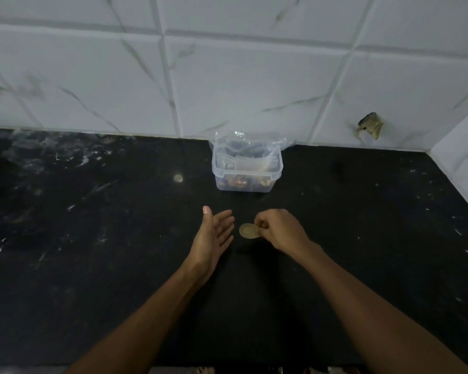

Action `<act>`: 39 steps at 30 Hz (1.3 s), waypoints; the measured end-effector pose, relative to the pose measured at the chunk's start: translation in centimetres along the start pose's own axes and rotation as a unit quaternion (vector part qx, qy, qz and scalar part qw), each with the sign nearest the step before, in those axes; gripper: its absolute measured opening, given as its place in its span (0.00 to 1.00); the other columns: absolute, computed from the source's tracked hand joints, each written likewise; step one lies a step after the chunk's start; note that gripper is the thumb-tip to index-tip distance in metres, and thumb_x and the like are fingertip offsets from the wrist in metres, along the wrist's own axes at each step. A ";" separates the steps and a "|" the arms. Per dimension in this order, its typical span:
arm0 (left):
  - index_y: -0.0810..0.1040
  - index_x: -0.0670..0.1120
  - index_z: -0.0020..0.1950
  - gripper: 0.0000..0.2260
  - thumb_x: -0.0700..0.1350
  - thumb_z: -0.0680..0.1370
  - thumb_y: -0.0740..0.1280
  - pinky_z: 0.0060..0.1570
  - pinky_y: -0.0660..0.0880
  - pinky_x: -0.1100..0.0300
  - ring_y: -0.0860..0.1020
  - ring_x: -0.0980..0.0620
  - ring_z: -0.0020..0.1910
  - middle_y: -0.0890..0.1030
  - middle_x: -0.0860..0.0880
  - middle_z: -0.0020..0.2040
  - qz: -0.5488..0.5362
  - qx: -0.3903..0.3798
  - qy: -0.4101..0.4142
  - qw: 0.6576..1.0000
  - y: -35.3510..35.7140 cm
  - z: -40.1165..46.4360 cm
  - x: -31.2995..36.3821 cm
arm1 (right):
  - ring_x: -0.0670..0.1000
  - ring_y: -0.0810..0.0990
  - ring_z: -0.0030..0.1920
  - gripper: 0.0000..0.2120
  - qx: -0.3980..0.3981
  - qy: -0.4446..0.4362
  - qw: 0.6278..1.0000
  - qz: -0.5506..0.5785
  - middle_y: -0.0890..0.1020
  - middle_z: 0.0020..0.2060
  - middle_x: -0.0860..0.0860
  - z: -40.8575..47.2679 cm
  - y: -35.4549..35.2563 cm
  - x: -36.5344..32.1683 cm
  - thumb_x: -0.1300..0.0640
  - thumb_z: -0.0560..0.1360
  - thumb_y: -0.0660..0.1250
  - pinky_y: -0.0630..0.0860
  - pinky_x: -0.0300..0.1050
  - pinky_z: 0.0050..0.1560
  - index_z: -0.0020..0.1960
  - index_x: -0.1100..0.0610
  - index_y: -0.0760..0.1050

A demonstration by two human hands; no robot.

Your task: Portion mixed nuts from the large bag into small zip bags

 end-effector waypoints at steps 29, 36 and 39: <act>0.66 0.47 0.76 0.34 0.67 0.78 0.46 0.74 0.61 0.51 0.66 0.49 0.74 0.67 0.45 0.75 0.007 0.068 0.015 0.998 -3.1 8.0 2.8 | 0.52 0.78 0.46 0.10 0.079 0.009 0.994 -0.081 0.79 0.42 0.52 10.2 1.3 -0.8 0.64 0.75 0.61 0.74 0.45 0.39 0.39 0.55 0.76; 0.66 0.47 0.76 0.34 0.67 0.79 0.46 0.73 0.62 0.52 0.66 0.49 0.74 0.67 0.45 0.75 0.016 0.070 0.015 0.997 -3.1 7.9 3.1 | 0.53 0.77 0.51 0.07 0.087 -0.001 0.992 -0.094 0.80 0.47 0.52 9.5 1.0 -0.7 0.63 0.75 0.60 0.73 0.46 0.39 0.45 0.57 0.77; 0.67 0.48 0.75 0.33 0.67 0.79 0.45 0.74 0.62 0.51 0.66 0.48 0.74 0.68 0.44 0.75 0.007 0.067 0.036 0.997 -3.1 8.1 3.5 | 0.52 0.77 0.52 0.07 0.132 -0.021 0.988 -0.081 0.80 0.48 0.51 8.9 0.2 -0.9 0.59 0.77 0.62 0.77 0.48 0.42 0.51 0.56 0.77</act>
Point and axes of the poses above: each hand's wrist, its own z-axis towards the middle knuckle, its own y-axis out of the palm, x = y × z, the point moved 6 cm from there along z, towards the middle knuckle
